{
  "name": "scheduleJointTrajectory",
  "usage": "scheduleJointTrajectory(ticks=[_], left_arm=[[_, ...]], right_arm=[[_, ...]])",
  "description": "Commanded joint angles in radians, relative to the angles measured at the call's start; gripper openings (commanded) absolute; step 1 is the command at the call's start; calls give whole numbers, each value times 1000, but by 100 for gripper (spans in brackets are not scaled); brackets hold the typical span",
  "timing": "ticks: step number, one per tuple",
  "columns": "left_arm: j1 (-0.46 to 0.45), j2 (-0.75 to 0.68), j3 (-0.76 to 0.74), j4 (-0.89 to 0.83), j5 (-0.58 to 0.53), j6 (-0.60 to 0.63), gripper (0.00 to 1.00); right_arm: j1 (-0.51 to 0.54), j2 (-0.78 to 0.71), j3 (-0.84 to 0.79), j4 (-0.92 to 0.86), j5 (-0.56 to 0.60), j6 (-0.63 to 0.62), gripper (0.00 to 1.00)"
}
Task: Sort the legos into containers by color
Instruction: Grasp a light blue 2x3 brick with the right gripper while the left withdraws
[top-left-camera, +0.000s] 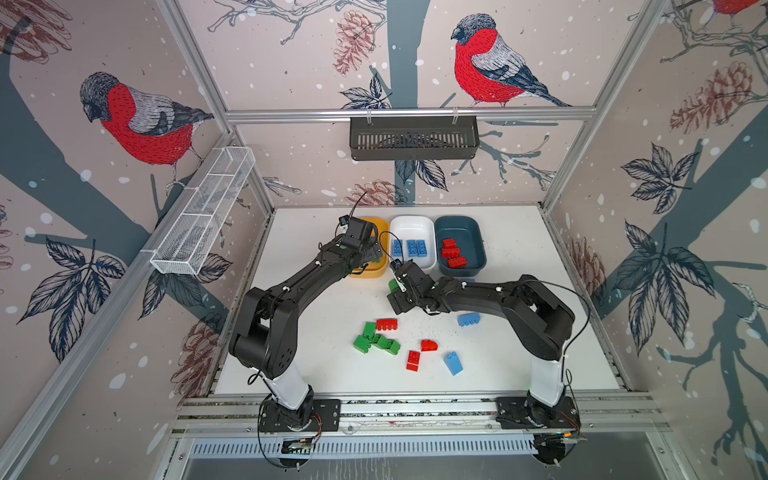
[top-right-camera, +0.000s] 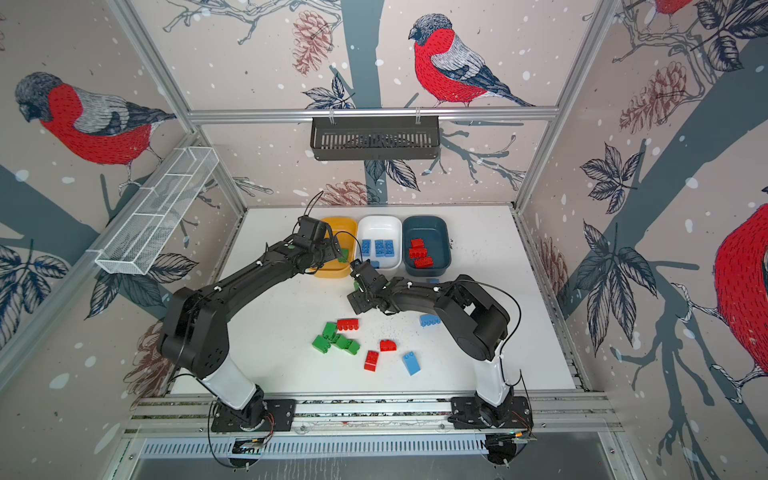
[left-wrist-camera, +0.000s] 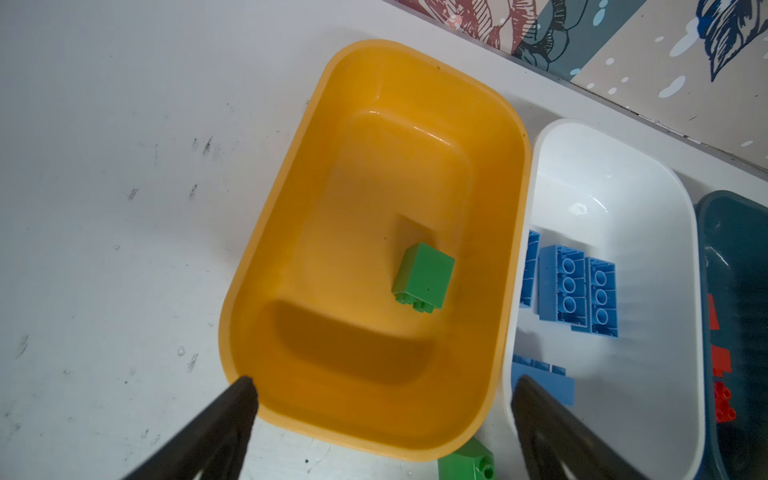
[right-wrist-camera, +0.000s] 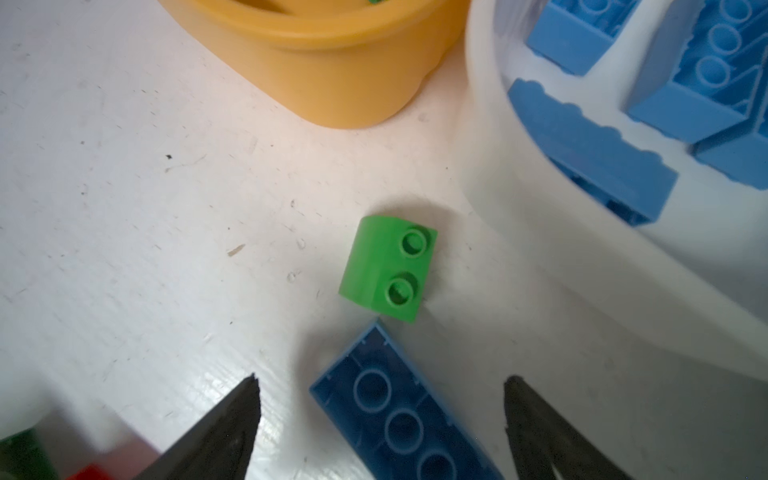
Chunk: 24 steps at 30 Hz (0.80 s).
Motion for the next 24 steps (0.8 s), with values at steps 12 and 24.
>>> scheduleJointTrajectory(ticks=[12, 24], left_arm=[[7, -35, -32, 15, -11, -17, 97], [7, -30, -34, 16, 3, -18, 96]], right_arm=[[-8, 33, 20, -68, 20, -10, 54], [6, -79, -66, -1, 48, -47, 30]])
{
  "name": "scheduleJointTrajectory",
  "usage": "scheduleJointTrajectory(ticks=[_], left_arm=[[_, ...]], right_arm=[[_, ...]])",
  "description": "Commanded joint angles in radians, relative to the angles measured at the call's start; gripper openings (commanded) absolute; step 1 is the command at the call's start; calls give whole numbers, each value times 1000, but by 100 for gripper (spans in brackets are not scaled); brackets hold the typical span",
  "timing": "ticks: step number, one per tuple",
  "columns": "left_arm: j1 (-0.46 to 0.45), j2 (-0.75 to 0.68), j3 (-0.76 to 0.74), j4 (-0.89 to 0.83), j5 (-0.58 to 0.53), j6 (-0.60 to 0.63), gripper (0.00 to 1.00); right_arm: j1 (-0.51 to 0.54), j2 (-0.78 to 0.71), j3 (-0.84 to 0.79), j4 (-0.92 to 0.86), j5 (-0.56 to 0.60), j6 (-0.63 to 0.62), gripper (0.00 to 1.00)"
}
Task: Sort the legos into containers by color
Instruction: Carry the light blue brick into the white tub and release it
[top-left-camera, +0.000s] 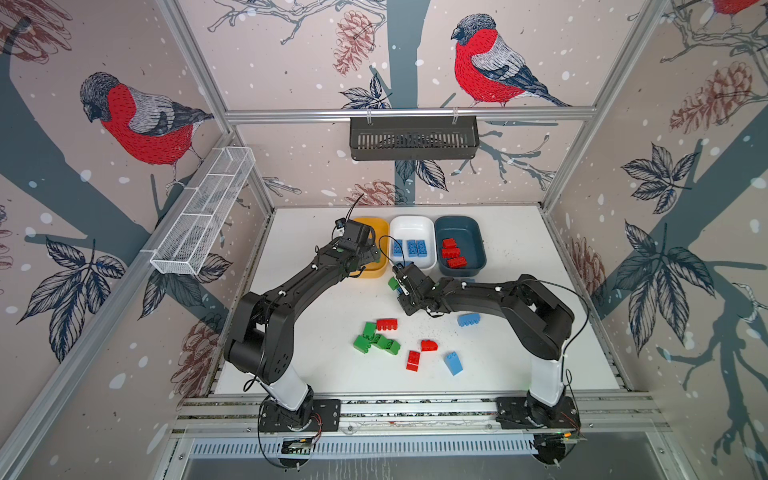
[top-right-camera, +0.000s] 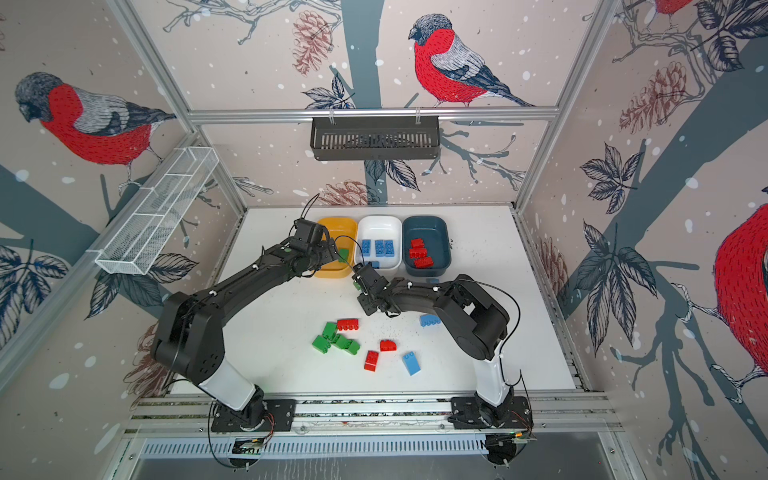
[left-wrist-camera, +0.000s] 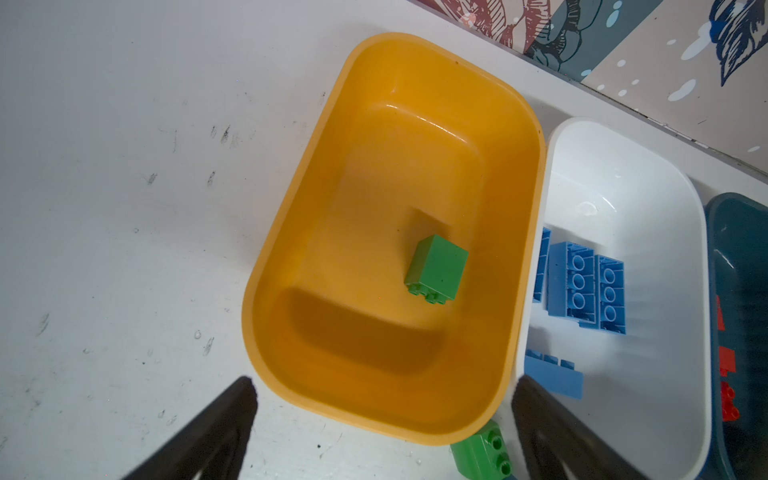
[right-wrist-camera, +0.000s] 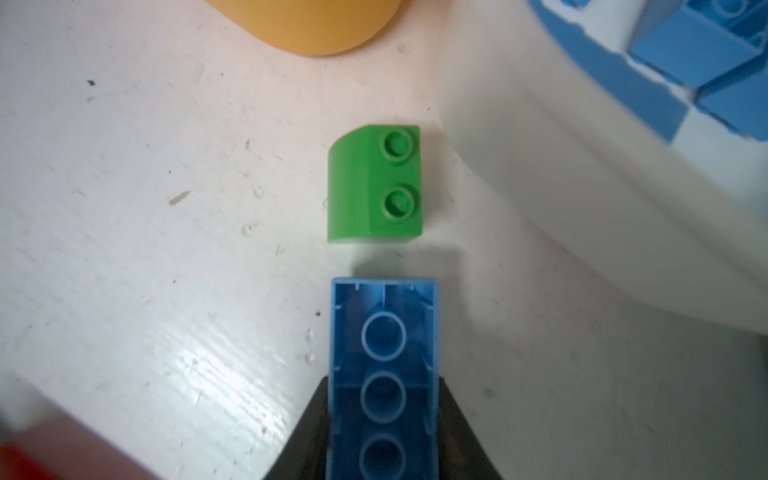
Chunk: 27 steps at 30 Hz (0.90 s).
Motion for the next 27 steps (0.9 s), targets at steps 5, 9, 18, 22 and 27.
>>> scheduleJointTrajectory(ticks=[5, 9, 18, 22, 27], left_arm=[[1, -13, -19, 25, 21, -12, 96], [1, -27, -44, 32, 31, -21, 97], [1, -41, -62, 14, 29, -30, 96], [1, -76, -97, 1, 62, -48, 96], [1, -149, -190, 2, 128, -59, 97]], right_arm=[[5, -129, -79, 114, 27, -42, 28], [5, -192, -115, 168, 49, -45, 27], [-34, -276, -177, 288, 102, 40, 26], [-75, -266, -156, 277, 118, 107, 26], [-101, -208, -82, 232, 200, 145, 27]])
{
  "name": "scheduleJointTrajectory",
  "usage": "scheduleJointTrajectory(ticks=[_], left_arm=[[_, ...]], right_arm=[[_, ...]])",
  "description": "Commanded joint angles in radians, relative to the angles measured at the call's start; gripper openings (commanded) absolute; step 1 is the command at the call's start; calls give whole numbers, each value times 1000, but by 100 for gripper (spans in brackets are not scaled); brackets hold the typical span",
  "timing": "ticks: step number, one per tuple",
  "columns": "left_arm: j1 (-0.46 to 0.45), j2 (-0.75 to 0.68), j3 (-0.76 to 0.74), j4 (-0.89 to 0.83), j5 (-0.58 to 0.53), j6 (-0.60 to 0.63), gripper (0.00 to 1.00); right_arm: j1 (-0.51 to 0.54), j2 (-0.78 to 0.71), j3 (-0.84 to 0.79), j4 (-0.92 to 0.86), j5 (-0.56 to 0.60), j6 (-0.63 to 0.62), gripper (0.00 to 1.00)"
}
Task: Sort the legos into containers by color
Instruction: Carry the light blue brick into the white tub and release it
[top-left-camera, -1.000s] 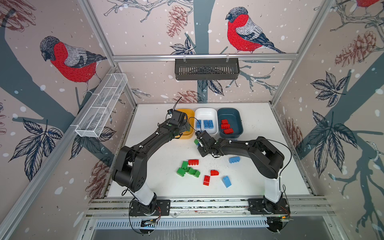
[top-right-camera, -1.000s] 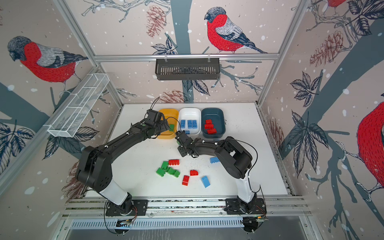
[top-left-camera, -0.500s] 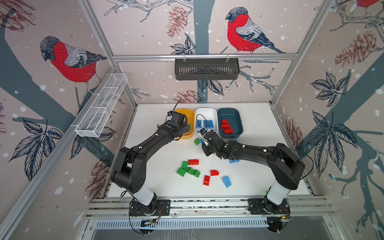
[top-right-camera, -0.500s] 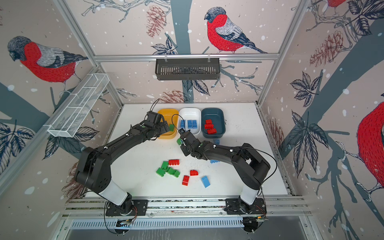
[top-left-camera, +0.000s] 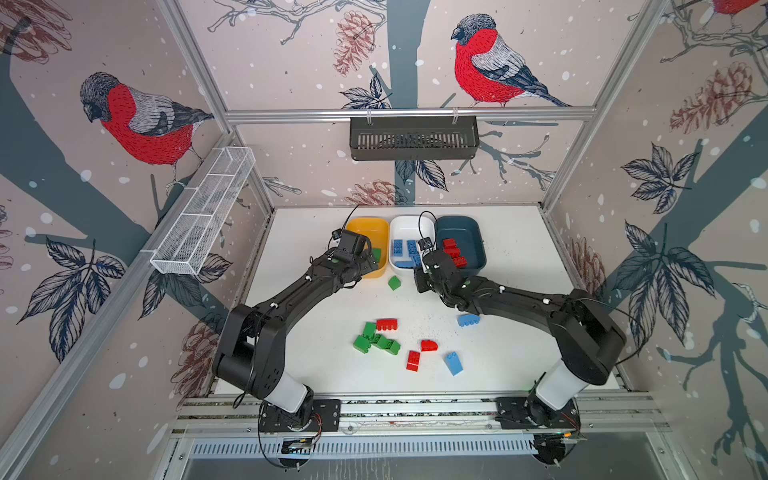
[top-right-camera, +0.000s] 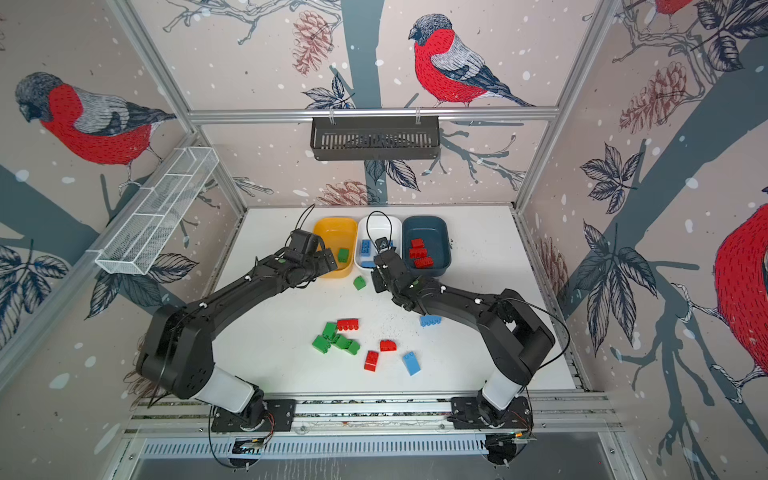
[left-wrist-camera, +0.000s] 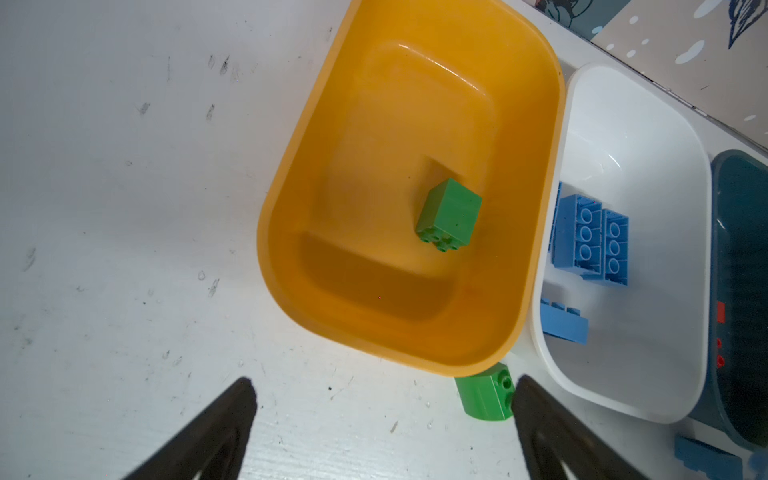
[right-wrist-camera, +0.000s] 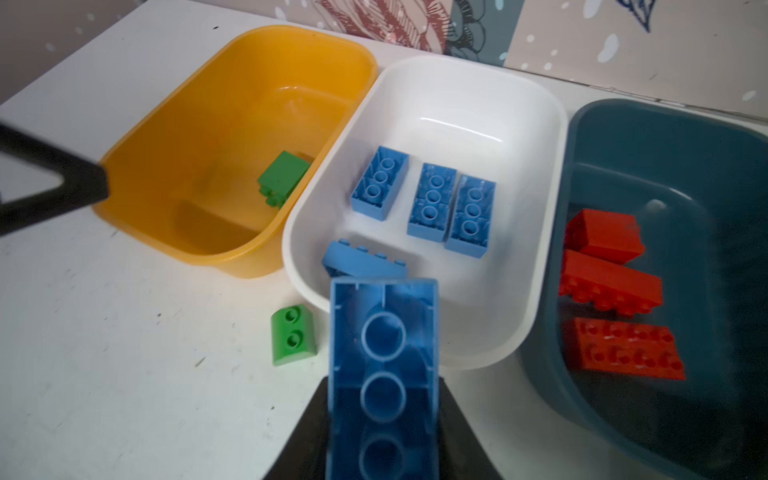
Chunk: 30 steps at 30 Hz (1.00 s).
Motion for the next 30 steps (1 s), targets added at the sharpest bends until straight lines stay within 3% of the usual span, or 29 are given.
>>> scheduleJointTrajectory(ticks=[1, 12, 20, 24, 30], left_arm=[[1, -42, -33, -8, 46, -12, 96], [1, -133, -175, -39, 107, -45, 96], [-6, -211, -262, -59, 143, -81, 96], [-10, -244, -299, -71, 147, -92, 96], [-20, -261, -318, -91, 158, -102, 96]], right_arm=[[-18, 41, 52, -26, 59, 51, 27], [-134, 312, 376, -137, -187, 65, 34], [-153, 503, 665, -209, -239, 60, 44], [-153, 487, 676, -174, -258, 66, 61], [-150, 384, 589, -141, -256, 75, 67]])
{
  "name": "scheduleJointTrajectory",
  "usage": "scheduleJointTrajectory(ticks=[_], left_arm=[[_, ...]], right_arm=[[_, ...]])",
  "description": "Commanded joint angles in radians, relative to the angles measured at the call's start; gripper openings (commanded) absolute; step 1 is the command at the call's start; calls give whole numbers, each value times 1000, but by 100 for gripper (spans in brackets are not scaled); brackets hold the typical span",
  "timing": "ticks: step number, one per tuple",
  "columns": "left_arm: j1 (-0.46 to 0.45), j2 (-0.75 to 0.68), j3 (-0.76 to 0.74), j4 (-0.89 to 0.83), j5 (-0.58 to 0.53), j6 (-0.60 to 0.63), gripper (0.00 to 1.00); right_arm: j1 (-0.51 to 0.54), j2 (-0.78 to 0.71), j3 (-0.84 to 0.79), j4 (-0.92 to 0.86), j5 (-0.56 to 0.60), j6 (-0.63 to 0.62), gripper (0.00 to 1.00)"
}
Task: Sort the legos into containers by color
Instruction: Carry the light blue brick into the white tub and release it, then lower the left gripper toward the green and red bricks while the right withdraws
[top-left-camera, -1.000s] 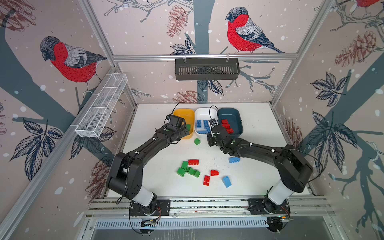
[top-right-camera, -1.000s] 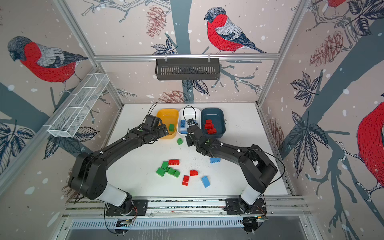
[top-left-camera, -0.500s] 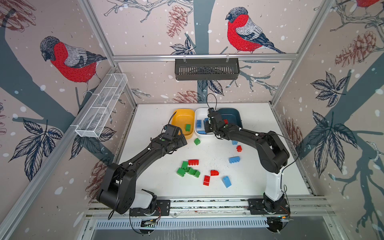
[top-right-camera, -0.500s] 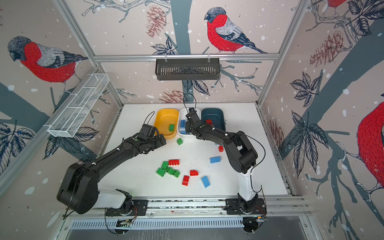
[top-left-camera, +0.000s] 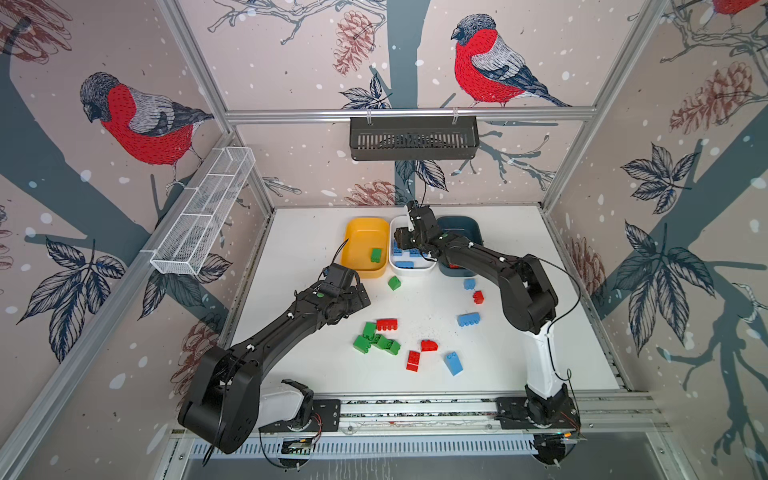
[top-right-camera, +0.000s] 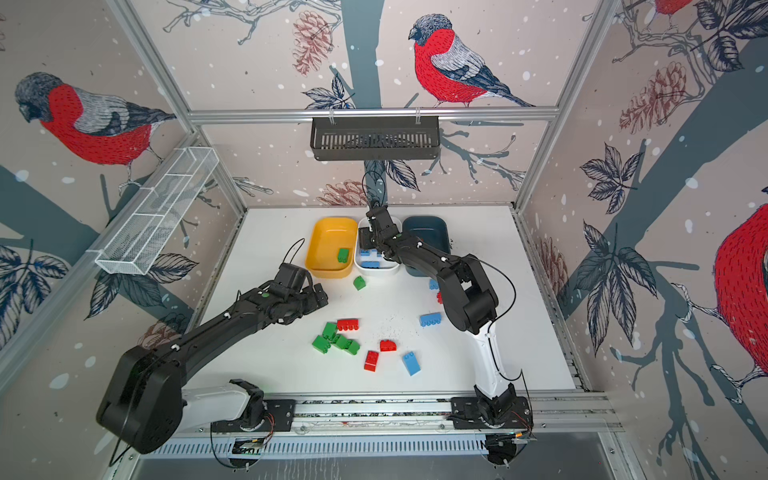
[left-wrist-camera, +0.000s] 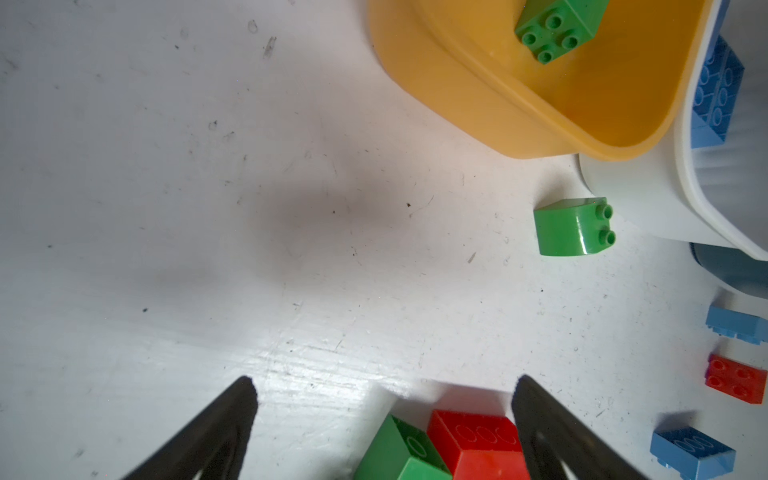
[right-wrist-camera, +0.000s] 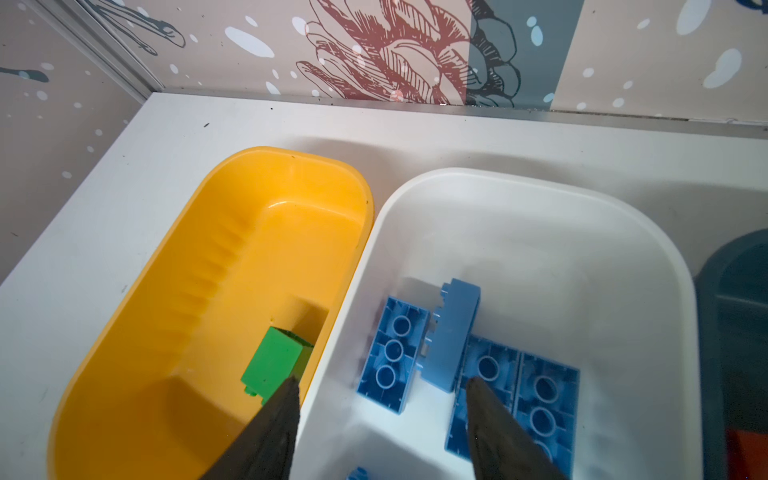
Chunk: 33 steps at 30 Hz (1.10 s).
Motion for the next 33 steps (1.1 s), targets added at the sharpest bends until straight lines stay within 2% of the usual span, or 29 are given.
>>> scheduleJointTrajectory(ticks=[1, 8, 9, 10, 17, 19, 24, 29, 33], left_arm=[[-15, -11, -6, -25, 15, -13, 96], [-116, -32, -18, -118, -25, -55, 96], [-131, -40, -23, -132, -24, -64, 96], [-146, -51, -30, -146, -20, -73, 96], [-248, -148, -73, -291, -29, -86, 94], [-251, -173, -105, -289, 0, -77, 91], [-257, -195, -157, -207, 125, 11, 90], [-260, -168, -139, -222, 76, 6, 86], [-268, -138, -149, -207, 63, 7, 76]], right_arm=[[5, -69, -60, 41, -7, 21, 69], [25, -283, -324, 181, -31, 38, 80], [32, -315, -361, 200, -27, 42, 88], [37, -342, -394, 215, -20, 46, 100], [49, -470, -551, 279, 45, 96, 99], [50, -484, -571, 286, 65, 110, 99], [44, -484, -578, 281, 85, 123, 99], [41, -477, -565, 269, 93, 119, 99], [37, -477, -567, 264, 103, 118, 99]])
